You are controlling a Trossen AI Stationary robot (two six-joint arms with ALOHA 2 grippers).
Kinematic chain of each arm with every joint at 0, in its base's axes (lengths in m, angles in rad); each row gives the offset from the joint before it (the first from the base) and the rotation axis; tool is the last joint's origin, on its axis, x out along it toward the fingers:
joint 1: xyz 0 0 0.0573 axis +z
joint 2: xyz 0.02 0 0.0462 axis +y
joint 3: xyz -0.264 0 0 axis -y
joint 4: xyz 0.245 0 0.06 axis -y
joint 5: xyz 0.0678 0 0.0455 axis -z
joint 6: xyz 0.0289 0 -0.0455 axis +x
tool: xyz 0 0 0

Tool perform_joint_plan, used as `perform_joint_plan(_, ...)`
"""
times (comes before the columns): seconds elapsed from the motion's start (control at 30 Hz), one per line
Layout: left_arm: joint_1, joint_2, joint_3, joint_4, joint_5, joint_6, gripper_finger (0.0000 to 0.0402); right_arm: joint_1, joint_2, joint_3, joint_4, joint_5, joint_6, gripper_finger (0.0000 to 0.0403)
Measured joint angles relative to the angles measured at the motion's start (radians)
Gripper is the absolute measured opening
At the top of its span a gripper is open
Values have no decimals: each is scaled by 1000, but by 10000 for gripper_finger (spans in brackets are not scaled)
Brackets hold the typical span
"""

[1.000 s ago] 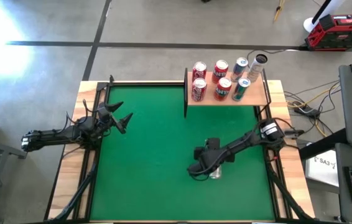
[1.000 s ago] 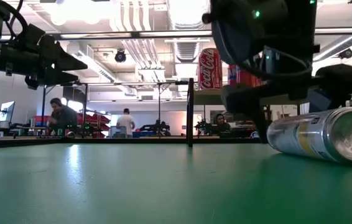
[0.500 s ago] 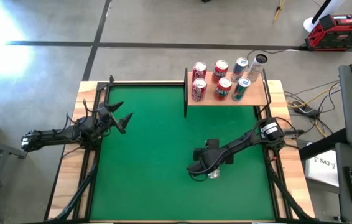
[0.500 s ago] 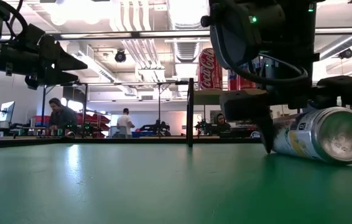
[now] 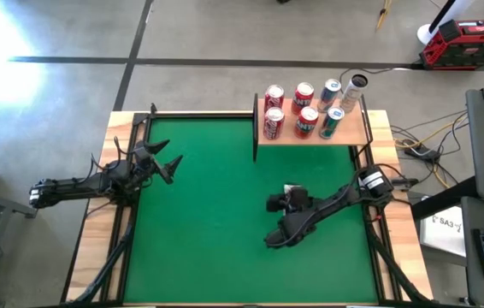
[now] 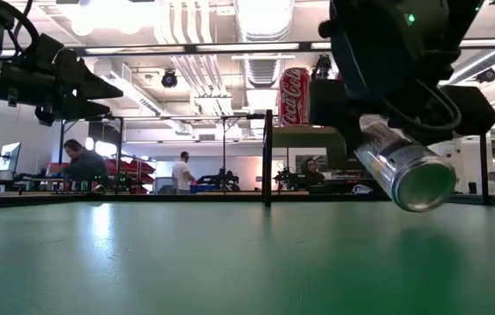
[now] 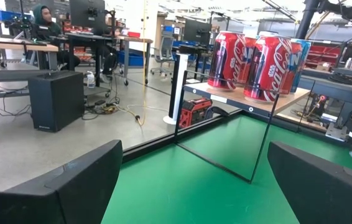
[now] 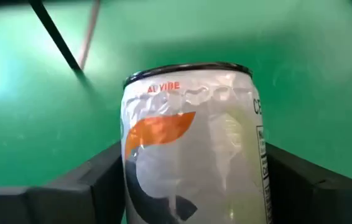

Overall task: Place canned beverage on shelf
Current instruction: Put the white yellow soda can on the shelf aligned with the other white yellow soda can

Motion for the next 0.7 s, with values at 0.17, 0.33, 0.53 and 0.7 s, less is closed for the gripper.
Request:
perform_joint_plan(0.17,0,0,0,0,0,0,386,-2,19,0,-68,134,39,285)
perform_joint_plan(0.33,0,0,0,0,0,0,386,-2,53,0,-141,258,118,258)
perform_joint_plan(0.53,0,1,0,-1,0,0,386,-2,91,0,-180,374,164,249)
perform_joint_plan(0.7,0,2,0,-1,0,0,386,-3,116,-1,-181,466,142,251)
